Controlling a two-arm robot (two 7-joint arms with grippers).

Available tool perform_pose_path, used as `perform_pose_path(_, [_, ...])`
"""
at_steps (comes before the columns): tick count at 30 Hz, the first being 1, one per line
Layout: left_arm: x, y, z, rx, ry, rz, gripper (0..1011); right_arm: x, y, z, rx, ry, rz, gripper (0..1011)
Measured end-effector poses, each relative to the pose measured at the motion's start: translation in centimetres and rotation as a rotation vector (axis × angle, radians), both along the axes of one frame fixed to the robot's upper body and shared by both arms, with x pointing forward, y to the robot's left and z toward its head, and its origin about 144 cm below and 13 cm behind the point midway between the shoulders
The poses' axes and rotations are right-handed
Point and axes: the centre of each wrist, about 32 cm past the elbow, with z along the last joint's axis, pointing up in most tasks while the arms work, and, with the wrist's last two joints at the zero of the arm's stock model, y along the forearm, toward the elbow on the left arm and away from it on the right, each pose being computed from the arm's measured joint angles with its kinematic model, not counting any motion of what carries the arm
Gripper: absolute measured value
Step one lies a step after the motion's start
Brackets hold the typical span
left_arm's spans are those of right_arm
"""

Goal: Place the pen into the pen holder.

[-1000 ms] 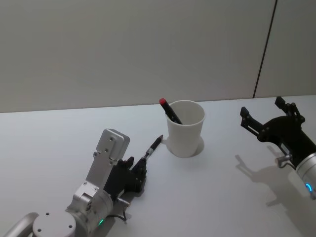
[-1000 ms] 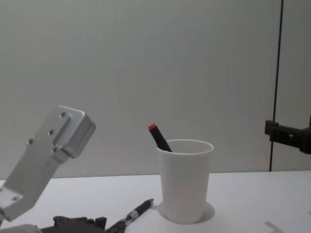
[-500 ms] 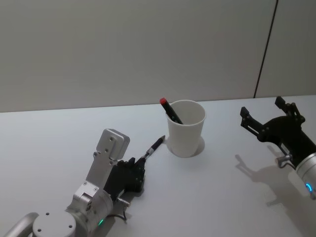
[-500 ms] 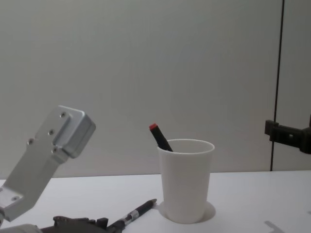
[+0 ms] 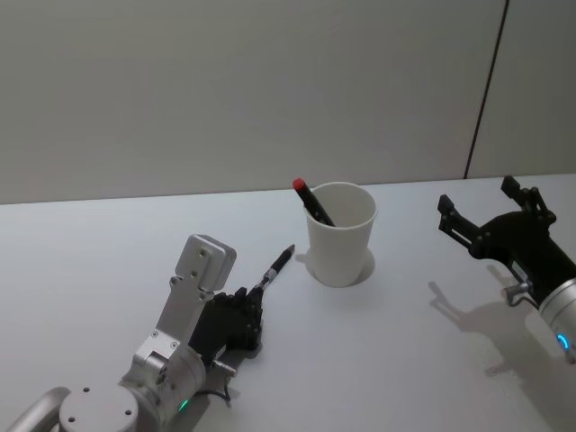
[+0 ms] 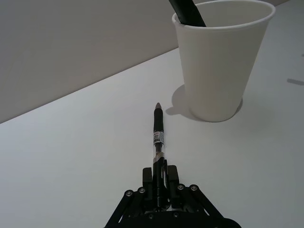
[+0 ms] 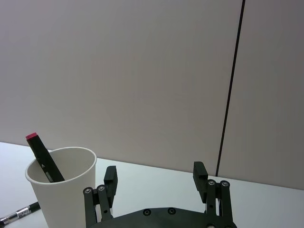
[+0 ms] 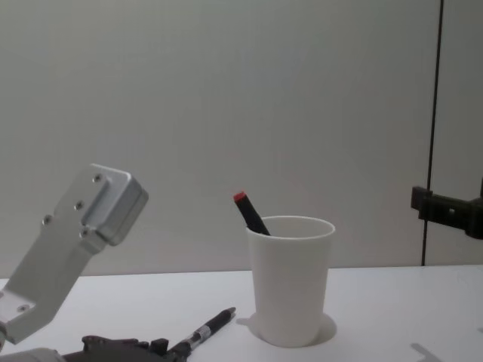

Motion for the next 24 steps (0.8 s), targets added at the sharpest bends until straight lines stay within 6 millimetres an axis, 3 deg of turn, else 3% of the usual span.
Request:
perform_pose_path(14, [0.1, 0.0, 0.1, 0.001, -0.001, -0.001, 187, 0.0, 0.0, 0.0, 0.000, 0.000, 0.000, 1001])
perform_pose_path(24, [1.3, -0.7, 1.7, 0.041, -0.020, 0.005, 186, 0.0, 0.0, 0.0, 0.000, 0.000, 0.000, 1001])
